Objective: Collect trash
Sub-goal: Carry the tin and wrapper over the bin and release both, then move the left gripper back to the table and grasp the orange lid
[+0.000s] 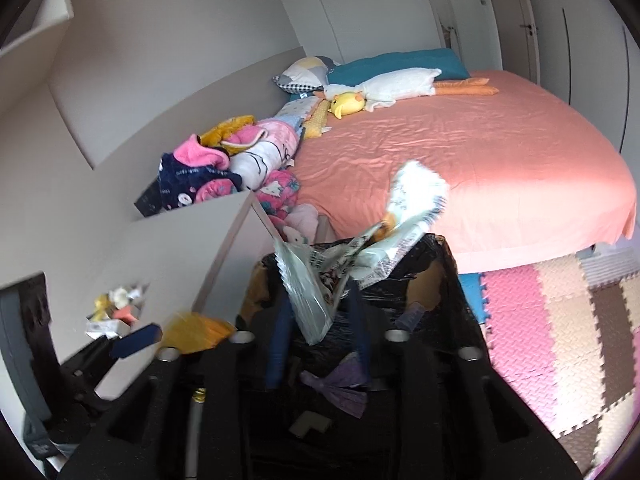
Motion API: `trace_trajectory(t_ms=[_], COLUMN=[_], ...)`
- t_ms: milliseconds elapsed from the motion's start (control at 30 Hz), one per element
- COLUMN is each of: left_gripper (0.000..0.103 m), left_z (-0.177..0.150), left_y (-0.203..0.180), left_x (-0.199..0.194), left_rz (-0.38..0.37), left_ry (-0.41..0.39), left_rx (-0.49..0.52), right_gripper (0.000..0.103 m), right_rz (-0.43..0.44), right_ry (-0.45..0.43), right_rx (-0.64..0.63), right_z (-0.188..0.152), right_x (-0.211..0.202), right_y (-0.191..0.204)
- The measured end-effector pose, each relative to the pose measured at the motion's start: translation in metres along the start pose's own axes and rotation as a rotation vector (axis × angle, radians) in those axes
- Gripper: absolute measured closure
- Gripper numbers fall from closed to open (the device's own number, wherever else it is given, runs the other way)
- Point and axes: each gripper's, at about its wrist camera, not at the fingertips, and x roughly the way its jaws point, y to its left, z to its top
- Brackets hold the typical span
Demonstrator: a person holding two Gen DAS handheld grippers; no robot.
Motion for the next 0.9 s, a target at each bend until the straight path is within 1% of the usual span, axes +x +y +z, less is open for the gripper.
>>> trace_trajectory(t_ms=[33,67,100,133,167,200,300,567,700,900], left_gripper=[0.006,0.006,0.006,0.006,0.006,0.006,0.006,0.006,0.006,0.006], left_z=[0.0,0.0,-0.001,-0.001,-0.002,-0.002,-0.003,-0.006,-0.01,-0.019], left_y=[-0.002,-0.003,-0.004,-0.004,-0.004,-0.002,0.003,0.02,0.032,0.053], left_x=[-0.001,-0.002,-0.003,-0.004,-0.005,-0.005,-0.008,-0.014,-0.021,-0.035], left_rz=[0.016,0.031,0.046,0.05,0.047,0.043,0.031,0.056,0.075,0.125], left_ry=[-0.007,-0.011,-0.011,-0.012,-0.011,-0.01,-0.006,-0.014,-0.023,-0.034], left_rx=[0.01,0.02,0.03,0.035,0.035,0.028,-0.003,-0.05,-0.069,-0.107], right_gripper=[0.024,0.016,0.016,0.013,0.006,0.004,0.003,0.003,0.003,0.003], right_rz=[-0.019,-0.04,-0.043,-0.043,-0.049,-0.057,-0.058,-0.045,-0.021,0.025], right_ry=[-0.019,-0.046,-0.06,-0.069,-0.075,-0.08,-0.072,-0.05,-0.037,-0.009], right_rx=[0.012,0.014,0.005,-0.007,-0.017,-0.026,-0.041,-0.057,-0.072,-0.099], right_z=[0.001,0.002,0.002,0.003,0.003,0.002,0.002,-0.001,-0.004,-0.01], right_x=[-0.004,-0.009,-0.012,-0.014,-0.016,-0.017,-0.014,-0.008,-0.004,0.007], right_y=[-0.001,0.0,0.002,0.004,0.006,0.009,0.013,0.024,0.036,0.061])
